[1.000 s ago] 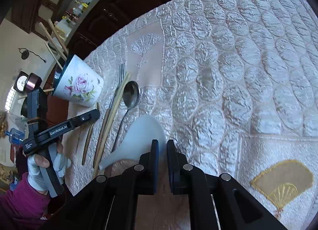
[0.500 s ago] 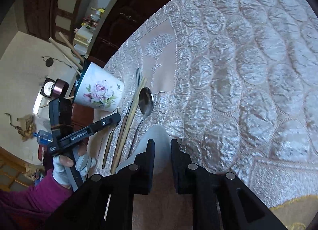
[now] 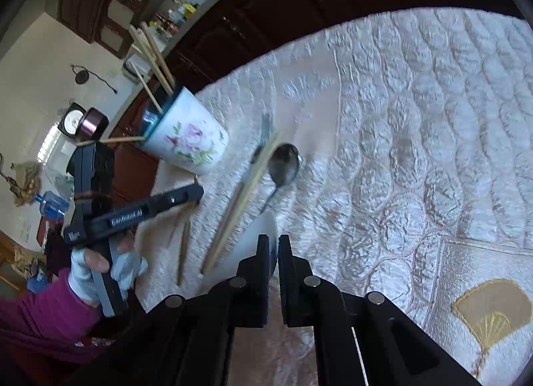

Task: Organize utensils
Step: 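Close the left gripper on the gold fork while the right gripper grasps the white ceramic spoon, then lift the fork and spoon with both grippers and lower them into the holder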

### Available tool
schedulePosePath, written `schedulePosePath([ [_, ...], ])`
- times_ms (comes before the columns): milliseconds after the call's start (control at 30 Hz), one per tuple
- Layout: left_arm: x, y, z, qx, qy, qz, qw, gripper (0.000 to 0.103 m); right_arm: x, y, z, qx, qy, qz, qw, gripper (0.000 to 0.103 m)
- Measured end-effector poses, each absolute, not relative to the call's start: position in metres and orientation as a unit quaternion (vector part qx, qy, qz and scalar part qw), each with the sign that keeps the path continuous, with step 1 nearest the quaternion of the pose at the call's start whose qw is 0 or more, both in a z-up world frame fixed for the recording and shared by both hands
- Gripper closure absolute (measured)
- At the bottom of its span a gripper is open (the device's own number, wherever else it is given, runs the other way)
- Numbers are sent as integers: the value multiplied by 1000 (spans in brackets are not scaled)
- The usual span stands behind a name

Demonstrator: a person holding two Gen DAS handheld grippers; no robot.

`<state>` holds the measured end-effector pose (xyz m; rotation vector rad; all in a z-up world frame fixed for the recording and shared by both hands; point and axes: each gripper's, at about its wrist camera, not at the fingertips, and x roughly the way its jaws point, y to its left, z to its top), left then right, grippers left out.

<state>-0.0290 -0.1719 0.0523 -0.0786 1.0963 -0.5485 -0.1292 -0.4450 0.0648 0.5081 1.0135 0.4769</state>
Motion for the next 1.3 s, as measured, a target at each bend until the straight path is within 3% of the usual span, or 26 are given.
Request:
schedulePosePath([
  [400, -76, -138, 121, -61, 449, -275, 848, 90, -129, -414, 126, 166, 445, 226, 851, 101],
  [500, -83, -126, 138, -61, 437, -269, 856, 93, -125, -405, 136, 154, 441, 229, 854, 101],
  [533, -84, -120, 141, -61, 435, -268, 858, 101, -122, -401, 140, 149, 440, 229, 855, 101],
  [567, -85, -118, 143, -59, 433, -266, 859, 103, -121, -399, 143, 147, 438, 230, 856, 101],
  [867, -94, -90, 163, -74, 435, -253, 861, 103, -110, -379, 177, 134, 409, 249, 868, 101],
  [1300, -84, -48, 286, 19, 329, -191, 925, 103, -62, -341, 253, 83, 331, 226, 912, 101],
])
